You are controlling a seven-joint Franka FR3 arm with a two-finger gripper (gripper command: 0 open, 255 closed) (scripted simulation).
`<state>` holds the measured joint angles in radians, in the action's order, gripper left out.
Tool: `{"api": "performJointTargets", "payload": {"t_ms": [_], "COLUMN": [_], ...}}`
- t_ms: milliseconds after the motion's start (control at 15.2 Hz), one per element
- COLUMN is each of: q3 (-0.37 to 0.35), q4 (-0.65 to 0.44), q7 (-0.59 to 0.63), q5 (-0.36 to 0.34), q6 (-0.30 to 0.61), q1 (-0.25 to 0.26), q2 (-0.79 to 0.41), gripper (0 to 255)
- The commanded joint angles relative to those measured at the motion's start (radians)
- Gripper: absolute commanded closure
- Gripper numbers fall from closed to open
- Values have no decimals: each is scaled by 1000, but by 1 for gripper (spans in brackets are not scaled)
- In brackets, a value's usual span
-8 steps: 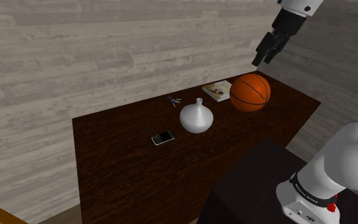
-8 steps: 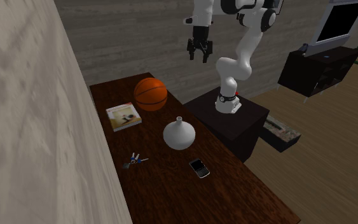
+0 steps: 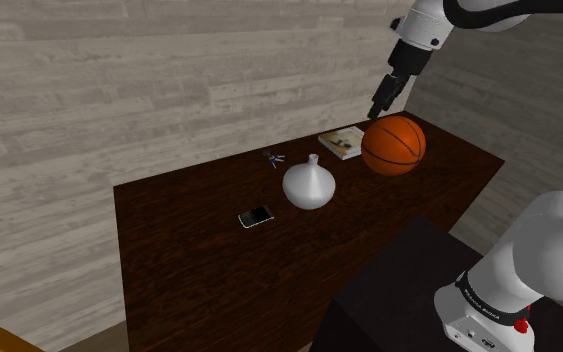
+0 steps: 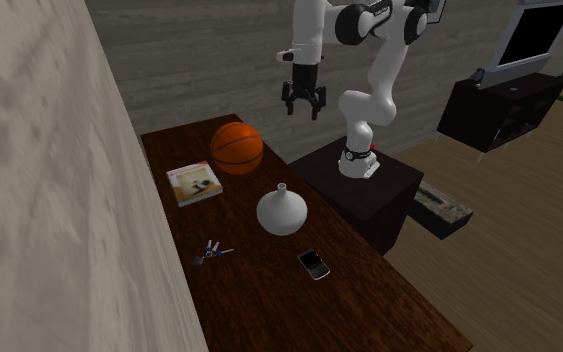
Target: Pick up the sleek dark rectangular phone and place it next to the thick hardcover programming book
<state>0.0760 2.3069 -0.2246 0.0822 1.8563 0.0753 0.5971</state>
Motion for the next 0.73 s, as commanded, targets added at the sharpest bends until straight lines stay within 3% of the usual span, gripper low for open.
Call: {"api": "performJointTargets", "payload": {"t_ms": [0,660], "q3": [1,-5], "q4": [7,-47], "q7": [-63,-360], "q5": [-1,4], "q6": [59,290], "q1": [26,137], "q2": [-56,-370], "gripper": [0,0]}}
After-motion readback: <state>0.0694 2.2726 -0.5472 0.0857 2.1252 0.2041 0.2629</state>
